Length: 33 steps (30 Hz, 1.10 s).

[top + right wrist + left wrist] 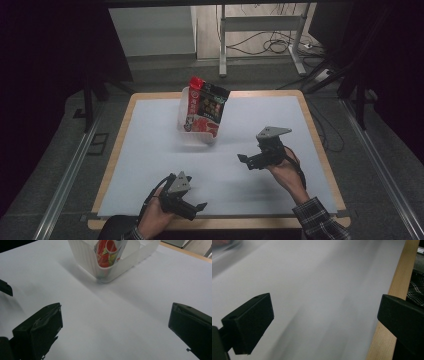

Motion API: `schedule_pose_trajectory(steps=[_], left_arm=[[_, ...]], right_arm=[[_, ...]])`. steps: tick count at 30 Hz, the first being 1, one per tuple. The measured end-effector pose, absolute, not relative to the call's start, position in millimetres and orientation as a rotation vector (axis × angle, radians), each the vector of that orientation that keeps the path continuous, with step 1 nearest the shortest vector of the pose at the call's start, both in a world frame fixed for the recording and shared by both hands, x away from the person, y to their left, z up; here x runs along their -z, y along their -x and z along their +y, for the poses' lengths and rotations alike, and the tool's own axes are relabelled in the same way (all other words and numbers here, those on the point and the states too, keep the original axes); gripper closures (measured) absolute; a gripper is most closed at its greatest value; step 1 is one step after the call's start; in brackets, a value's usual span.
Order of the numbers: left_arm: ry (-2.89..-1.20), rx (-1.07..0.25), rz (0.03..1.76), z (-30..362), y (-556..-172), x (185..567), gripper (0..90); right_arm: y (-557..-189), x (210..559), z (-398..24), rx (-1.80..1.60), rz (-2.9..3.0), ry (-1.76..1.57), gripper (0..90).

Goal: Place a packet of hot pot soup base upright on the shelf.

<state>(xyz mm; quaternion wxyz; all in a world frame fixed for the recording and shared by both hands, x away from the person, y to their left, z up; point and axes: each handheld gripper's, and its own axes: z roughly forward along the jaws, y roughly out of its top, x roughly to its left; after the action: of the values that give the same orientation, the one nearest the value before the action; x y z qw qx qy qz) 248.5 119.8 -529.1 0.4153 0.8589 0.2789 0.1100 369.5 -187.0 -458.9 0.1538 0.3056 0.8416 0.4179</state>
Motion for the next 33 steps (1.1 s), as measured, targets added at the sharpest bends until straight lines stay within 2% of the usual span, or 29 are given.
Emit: schedule_pose_trajectory(steps=[33], left_arm=[[-2.167, -0.28, 0.696, 119, -249, 530, 0.3]], right_arm=[[-314, 464, -244, -1.189, 2.346, -0.928, 0.0]])
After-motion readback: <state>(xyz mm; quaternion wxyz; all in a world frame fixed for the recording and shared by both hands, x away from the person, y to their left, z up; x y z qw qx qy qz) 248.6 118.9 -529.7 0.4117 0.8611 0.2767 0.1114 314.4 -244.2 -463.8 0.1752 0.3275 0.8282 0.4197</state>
